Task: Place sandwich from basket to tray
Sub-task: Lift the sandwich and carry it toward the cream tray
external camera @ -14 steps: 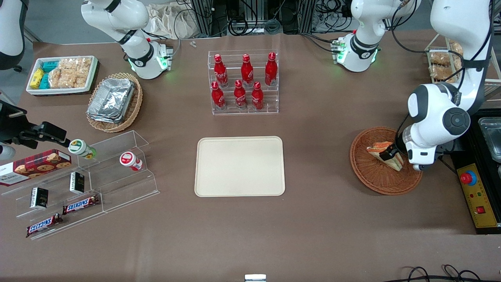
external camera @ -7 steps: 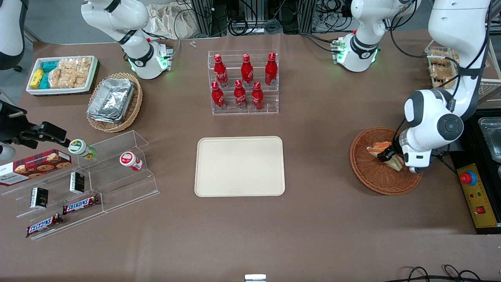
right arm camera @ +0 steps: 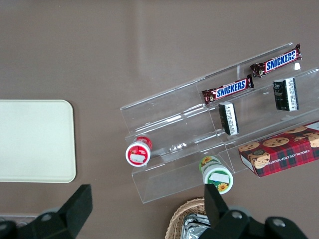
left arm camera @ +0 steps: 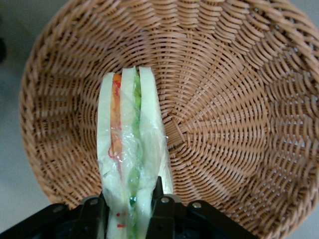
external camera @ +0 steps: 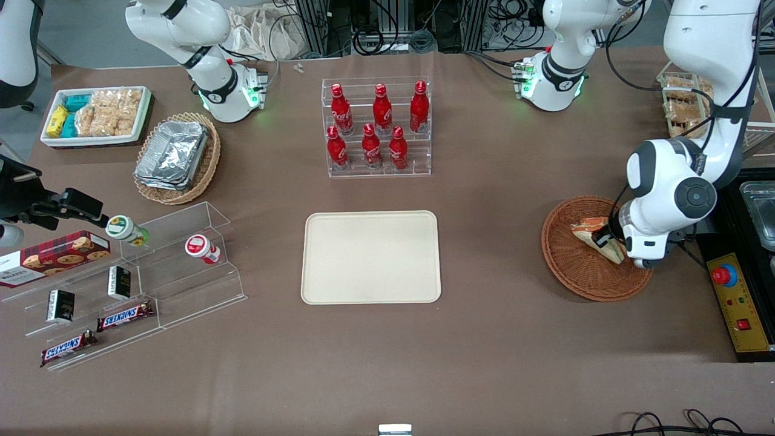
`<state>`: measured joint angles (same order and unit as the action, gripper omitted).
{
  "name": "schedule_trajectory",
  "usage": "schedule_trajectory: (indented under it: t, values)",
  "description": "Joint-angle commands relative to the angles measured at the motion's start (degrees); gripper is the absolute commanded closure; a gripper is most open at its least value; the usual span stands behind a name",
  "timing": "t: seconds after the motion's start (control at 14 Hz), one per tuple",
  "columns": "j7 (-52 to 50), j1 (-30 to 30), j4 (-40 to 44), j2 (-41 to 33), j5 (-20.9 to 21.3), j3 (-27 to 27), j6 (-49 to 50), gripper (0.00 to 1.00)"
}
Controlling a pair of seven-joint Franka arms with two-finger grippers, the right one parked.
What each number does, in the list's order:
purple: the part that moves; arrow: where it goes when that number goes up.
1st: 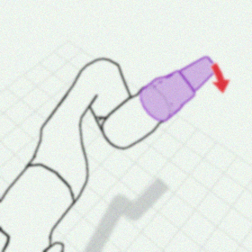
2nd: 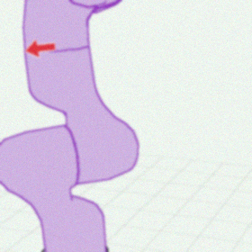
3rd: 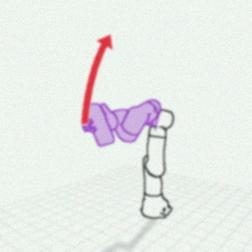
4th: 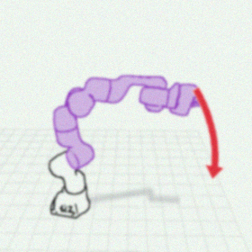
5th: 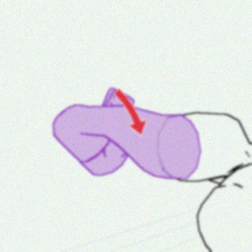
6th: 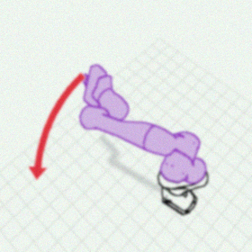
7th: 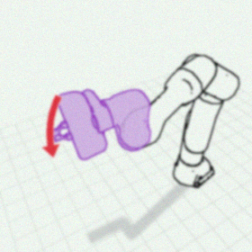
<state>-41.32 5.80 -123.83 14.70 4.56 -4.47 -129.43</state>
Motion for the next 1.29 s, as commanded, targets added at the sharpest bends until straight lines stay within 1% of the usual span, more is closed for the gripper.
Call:
schedule_trajectory:
  t: [0.0,0.21,0.36,0.43,0.5,0.57,0.71,0.79,0.93,1.0,1.07,1.21]
  values:
    - [0.09,-0.44,3.23,-6.59,0.81,-1.06,10.04,1.0]
    - [2.02,-0.35,8.59,-10.3,-1.65,-5.71,17.86,1.0]
    - [8.25,-0.35,13.77,-10.39,-5.33,-9.04,25.16,1.0]
    - [9.23,-0.44,15.27,-10.39,-6.22,-10.8,27.19,1.0]
    - [9.33,-0.44,15.64,-10.57,-6.49,-13.87,27.56,1.0]
    - [9.33,-0.35,15.9,-10.74,-6.49,-17.2,27.3,1.0]
    - [9.24,-0.35,17.57,-10.05,-6.93,-21.7,26.69,1.0]
    - [9.24,-0.44,18.36,-9.35,-8.59,-24.24,25.38,1.0]
    - [8.1,-1.22,18.28,-7.59,-8.43,-29.08,20.91,1.0]
    - [5.75,-2.8,18.02,-6.62,-8.25,-30.15,18.54,1.0]
    - [3.55,-5.68,18.01,-4.61,-7.64,-30.24,16.08,1.0]
    - [2.3,-10.44,18.28,0.39,-2.66,-30.24,10.72,1.0]
